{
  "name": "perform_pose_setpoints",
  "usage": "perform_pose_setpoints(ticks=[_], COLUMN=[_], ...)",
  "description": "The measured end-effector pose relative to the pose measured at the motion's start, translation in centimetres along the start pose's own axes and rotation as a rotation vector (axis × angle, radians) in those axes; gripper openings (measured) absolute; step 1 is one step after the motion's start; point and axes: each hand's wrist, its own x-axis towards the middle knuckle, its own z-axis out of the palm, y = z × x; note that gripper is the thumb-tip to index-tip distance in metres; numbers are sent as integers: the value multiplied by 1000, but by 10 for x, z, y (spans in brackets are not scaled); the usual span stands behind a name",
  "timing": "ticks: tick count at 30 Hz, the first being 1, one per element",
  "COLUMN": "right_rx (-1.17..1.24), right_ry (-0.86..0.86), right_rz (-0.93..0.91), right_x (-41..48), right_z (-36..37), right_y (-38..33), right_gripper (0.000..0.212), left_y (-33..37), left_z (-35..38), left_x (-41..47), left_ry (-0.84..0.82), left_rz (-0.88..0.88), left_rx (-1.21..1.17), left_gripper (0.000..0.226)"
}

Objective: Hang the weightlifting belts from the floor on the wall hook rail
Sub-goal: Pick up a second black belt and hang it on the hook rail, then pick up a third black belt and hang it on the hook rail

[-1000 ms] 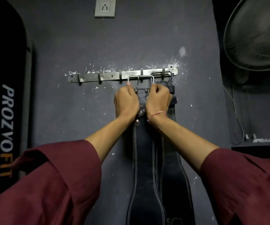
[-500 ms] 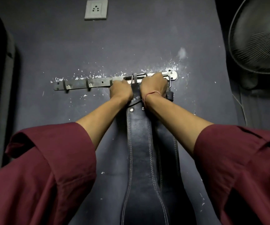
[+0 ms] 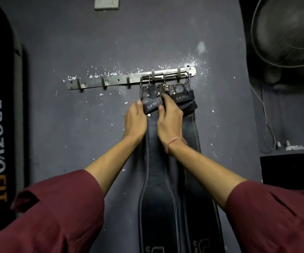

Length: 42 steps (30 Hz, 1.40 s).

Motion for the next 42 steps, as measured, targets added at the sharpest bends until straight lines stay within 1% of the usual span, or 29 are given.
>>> perform_pose_setpoints(ticks=[1,3,6,11,15,18,22,25,27,29,32,35,38,42], right_rx=[-14,-48,-83,-124,-158,-156,-152,-154,-153,-155,-133,-147,-155,-97], right_ry=[-46,-134,-274,-405,-400,-465,-476,-541,-573,-596,-644,-683,-685,-770], right_rz=[2,71,212,322,417,524,656,800,888,959,1076,1192,1322,1502], right_x=[-16,-48,-104,-214,-299,-365,-450,-517,-560,-596,-644,-689,-730,-779], right_z=[-2,-7,-22,-47,-66,-79,-103,-117,-126,-134,-146,-160,-178,-195], right_y=[4,9,11,-11,-41,-57,-66,-67,-64,-55,-39,-19,8,54], right_gripper=[46,58,66,58,53,53,51,46,42,39,37,34,27,17], left_y=[-6,-16,-28,-49,-59,-69,-82,-96,-103,-110,-123,-137,-149,-170], left_z=[-2,-8,-26,-75,-120,-149,-184,-205,-214,-217,-217,-214,-207,-194], left_x=[-15,-48,-106,-223,-310,-374,-465,-531,-574,-613,-666,-713,-753,-790], left_ry=[-24,-89,-159,-249,-292,-328,-377,-426,-456,-490,-558,-619,-666,-701], left_rz=[0,6,-12,-187,-255,-308,-439,-550,-638,-684,-766,-891,-967,-1052], left_rx=[8,33,39,-8,-19,-6,19,53,70,101,130,178,241,279], left_gripper=[34,33,36,38,36,36,31,28,27,26,20,15,16,16])
